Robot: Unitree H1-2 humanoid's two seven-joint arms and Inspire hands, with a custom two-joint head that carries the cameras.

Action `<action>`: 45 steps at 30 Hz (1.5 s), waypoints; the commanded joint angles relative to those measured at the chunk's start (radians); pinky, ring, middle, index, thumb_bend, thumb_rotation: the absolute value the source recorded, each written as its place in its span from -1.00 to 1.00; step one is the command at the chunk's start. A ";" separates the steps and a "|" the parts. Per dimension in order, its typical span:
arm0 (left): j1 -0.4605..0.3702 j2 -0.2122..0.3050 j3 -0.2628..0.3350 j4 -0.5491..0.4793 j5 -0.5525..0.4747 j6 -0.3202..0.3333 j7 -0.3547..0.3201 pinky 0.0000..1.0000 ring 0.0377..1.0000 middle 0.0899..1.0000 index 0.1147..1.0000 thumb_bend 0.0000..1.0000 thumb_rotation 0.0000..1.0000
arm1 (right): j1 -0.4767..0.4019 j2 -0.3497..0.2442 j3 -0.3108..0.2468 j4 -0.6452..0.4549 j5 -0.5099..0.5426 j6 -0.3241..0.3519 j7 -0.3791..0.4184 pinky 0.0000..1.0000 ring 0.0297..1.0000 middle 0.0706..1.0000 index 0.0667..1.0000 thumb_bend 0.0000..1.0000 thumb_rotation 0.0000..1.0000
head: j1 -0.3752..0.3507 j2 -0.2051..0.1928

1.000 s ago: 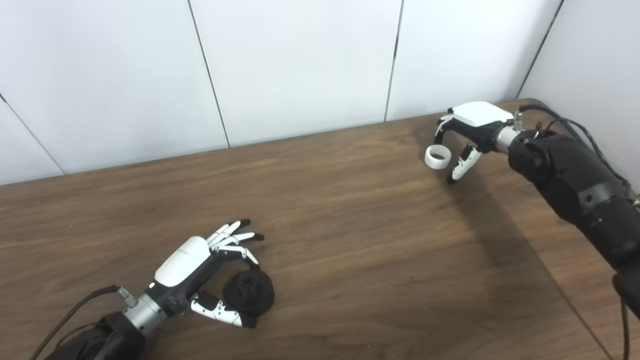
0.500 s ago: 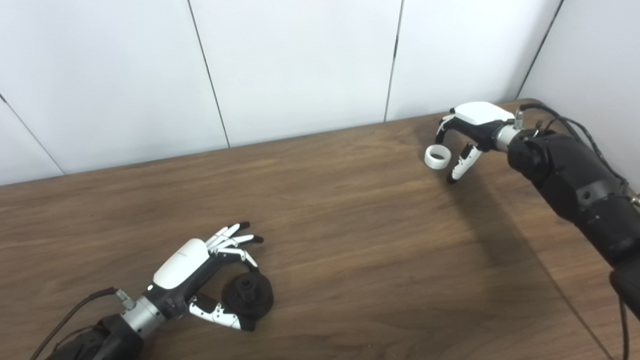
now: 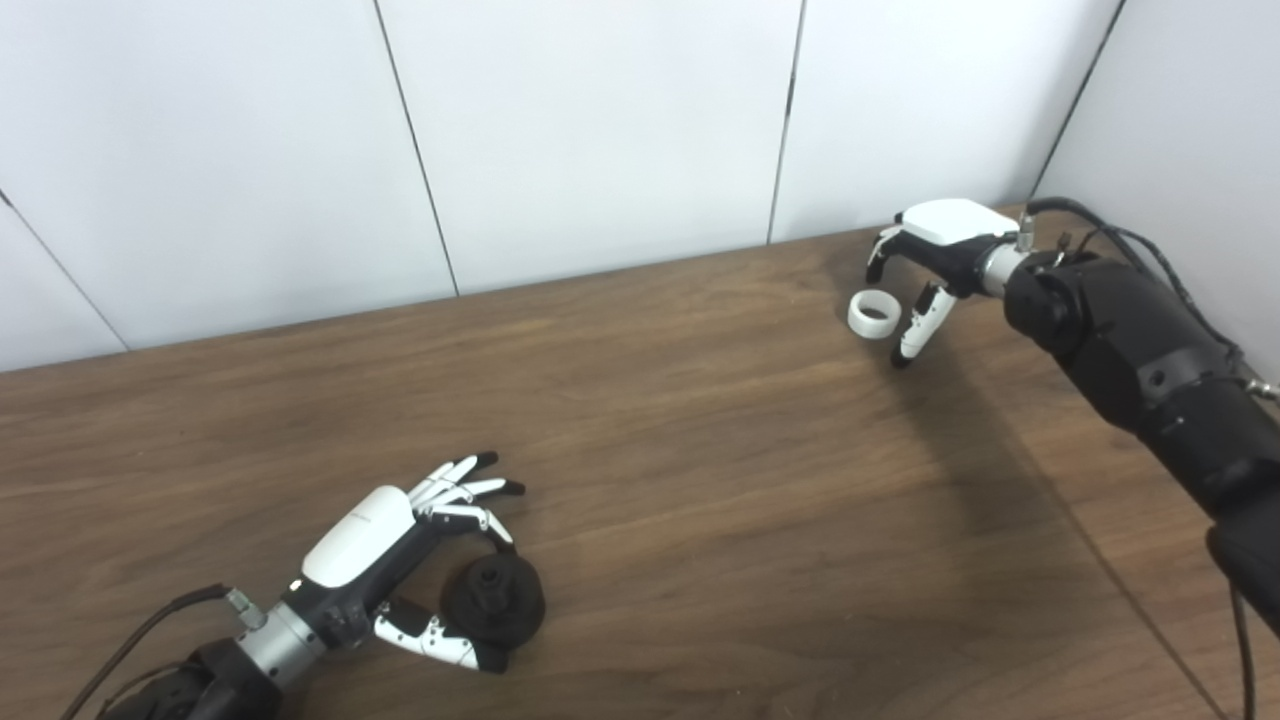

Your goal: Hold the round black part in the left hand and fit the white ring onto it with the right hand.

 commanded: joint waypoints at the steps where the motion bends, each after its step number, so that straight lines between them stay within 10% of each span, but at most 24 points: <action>1: 0.044 0.023 -0.032 0.010 0.070 0.016 -0.087 1.00 1.00 0.74 -0.17 0.05 -0.88 | -0.019 0.014 0.013 0.006 0.003 -0.022 -0.001 0.98 1.00 0.80 0.38 0.75 -0.37 | -0.001 -0.001; 27: 0.047 0.018 -0.020 0.011 0.071 0.015 -0.094 1.00 1.00 0.74 -0.17 0.05 -0.88 | 0.003 0.005 0.018 0.019 0.015 -0.070 -0.046 0.96 1.00 0.74 0.24 0.67 -0.51 | 0.002 0.003; 31: 0.051 0.021 -0.018 0.007 0.063 0.016 -0.093 1.00 1.00 0.73 -0.17 0.05 -0.88 | -0.006 0.008 0.036 0.044 -0.019 -0.082 -0.099 0.95 0.93 0.60 -0.08 0.10 -0.70 | -0.002 0.005; 45: 0.055 0.043 -0.013 0.008 0.052 0.015 -0.082 1.00 1.00 0.73 -0.17 0.05 -0.88 | -0.018 0.008 0.040 0.035 -0.019 -0.086 -0.133 1.00 0.93 0.51 -0.11 0.05 -0.72 | -0.042 0.004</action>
